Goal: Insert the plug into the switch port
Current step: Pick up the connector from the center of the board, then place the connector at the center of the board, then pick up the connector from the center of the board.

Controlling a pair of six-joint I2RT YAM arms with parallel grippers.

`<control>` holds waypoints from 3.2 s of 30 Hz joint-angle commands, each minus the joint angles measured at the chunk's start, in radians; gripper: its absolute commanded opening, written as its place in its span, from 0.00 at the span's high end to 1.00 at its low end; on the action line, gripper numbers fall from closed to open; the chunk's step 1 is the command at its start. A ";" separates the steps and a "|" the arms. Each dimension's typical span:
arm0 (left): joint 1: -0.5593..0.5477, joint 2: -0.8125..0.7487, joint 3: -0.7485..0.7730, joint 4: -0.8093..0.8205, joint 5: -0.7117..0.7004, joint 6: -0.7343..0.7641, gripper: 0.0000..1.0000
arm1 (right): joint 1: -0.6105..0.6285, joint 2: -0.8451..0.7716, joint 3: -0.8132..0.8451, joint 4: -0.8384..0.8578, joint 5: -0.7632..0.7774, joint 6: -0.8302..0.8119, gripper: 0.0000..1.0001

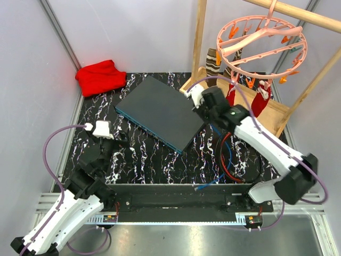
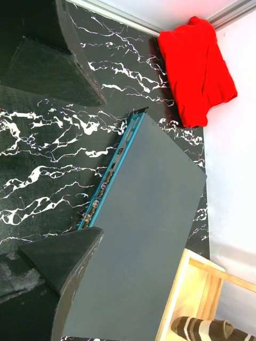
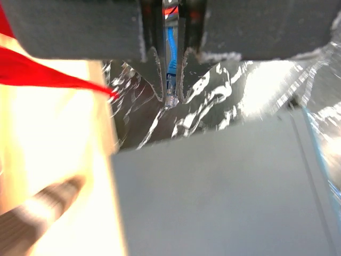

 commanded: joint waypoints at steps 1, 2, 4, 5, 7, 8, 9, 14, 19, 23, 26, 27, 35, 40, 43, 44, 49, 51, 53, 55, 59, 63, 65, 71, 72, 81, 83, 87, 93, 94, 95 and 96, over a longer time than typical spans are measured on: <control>0.002 0.013 0.007 0.015 0.010 0.008 0.01 | -0.001 -0.111 0.089 -0.010 -0.062 0.032 1.00; 0.003 0.014 0.005 0.015 0.011 0.008 0.01 | 0.001 -0.123 0.111 -0.010 -0.082 0.042 1.00; 0.002 0.019 0.007 0.016 0.019 0.008 0.01 | 0.001 -0.154 0.131 -0.007 -0.151 0.073 1.00; 0.002 0.021 0.007 0.018 0.025 0.008 0.01 | 0.001 -0.158 0.149 0.000 -0.167 0.084 1.00; 0.003 0.027 0.008 0.018 0.028 0.008 0.01 | 0.001 -0.174 0.165 0.019 -0.228 0.107 1.00; 0.002 0.028 0.008 0.016 0.028 0.008 0.01 | 0.001 -0.178 0.183 0.042 -0.240 0.111 1.00; 0.002 0.031 0.008 0.016 0.026 0.010 0.01 | 0.001 -0.178 0.195 0.055 -0.254 0.116 1.00; 0.002 0.042 0.010 0.018 0.020 0.008 0.01 | 0.001 -0.146 0.328 0.139 -0.241 0.116 1.00; 0.002 0.039 0.011 0.010 0.017 0.008 0.01 | 0.001 -0.143 0.369 0.263 -0.334 0.211 1.00; 0.002 0.030 0.008 0.013 0.022 0.010 0.01 | 0.001 -0.123 0.352 0.355 -0.421 0.294 1.00; 0.002 0.024 0.007 0.019 0.023 0.013 0.01 | 0.002 -0.100 0.312 0.395 -0.481 0.367 1.00; 0.002 0.024 0.007 0.019 0.022 0.013 0.01 | 0.002 -0.098 0.294 0.415 -0.498 0.389 1.00; 0.003 0.037 0.007 0.019 0.019 0.013 0.01 | 0.027 0.018 0.142 0.513 -0.604 0.553 1.00; 0.002 0.044 0.010 0.018 0.017 0.007 0.01 | 0.032 0.109 0.241 0.455 -0.601 0.515 1.00; 0.002 0.036 0.010 0.016 0.004 0.002 0.01 | 0.042 0.136 0.301 0.498 -0.685 0.497 0.98; 0.003 0.031 0.010 0.016 -0.010 0.000 0.01 | 0.047 0.171 0.318 0.491 -0.720 0.490 0.97; 0.003 -0.009 -0.005 0.030 -0.043 0.010 0.01 | 0.135 0.323 0.360 0.406 -0.762 0.428 0.91; 0.002 -0.024 -0.012 0.033 -0.036 0.013 0.01 | 0.171 0.385 0.352 0.389 -0.715 0.389 0.84; 0.002 -0.032 -0.015 0.038 -0.032 0.016 0.01 | 0.190 0.441 0.361 0.351 -0.689 0.385 0.75; 0.003 -0.032 -0.016 0.042 -0.030 0.020 0.01 | 0.191 0.457 0.346 0.340 -0.670 0.391 0.63; 0.003 -0.019 -0.015 0.039 -0.035 0.020 0.01 | 0.190 0.400 0.298 0.316 -0.540 0.372 0.29; 0.003 0.011 -0.006 0.032 -0.032 0.005 0.01 | 0.183 0.291 0.187 0.259 -0.388 0.346 0.23; 0.005 0.039 0.004 0.012 -0.024 -0.038 0.01 | 0.174 0.212 0.133 0.234 -0.320 0.345 0.22; 0.003 0.158 0.043 -0.077 0.005 -0.251 0.01 | 0.128 0.024 -0.082 0.130 -0.216 0.384 0.22; 0.003 0.172 0.048 -0.086 0.005 -0.304 0.01 | 0.122 0.005 -0.125 0.113 -0.217 0.416 0.22; 0.003 0.298 0.060 -0.269 0.032 -0.863 0.01 | 0.118 -0.135 -0.308 0.112 -0.175 0.575 0.22; 0.002 0.356 0.077 -0.289 0.062 -0.993 0.01 | 0.114 -0.135 -0.312 0.115 -0.152 0.578 0.22; -0.012 0.494 0.140 -0.355 0.115 -1.122 0.02 | 0.093 -0.125 -0.325 0.122 -0.138 0.572 0.21; -0.070 0.657 0.182 -0.344 0.077 -1.270 0.02 | -0.022 -0.141 -0.395 0.145 -0.248 0.578 0.22; -0.075 0.669 0.183 -0.338 0.071 -1.286 0.02 | -0.034 -0.143 -0.403 0.150 -0.265 0.588 0.22; -0.080 0.683 0.186 -0.326 0.068 -1.319 0.02 | -0.060 -0.146 -0.418 0.171 -0.282 0.599 0.22; -0.080 0.712 0.186 -0.315 0.060 -1.331 0.02 | -0.068 -0.149 -0.423 0.184 -0.311 0.611 0.22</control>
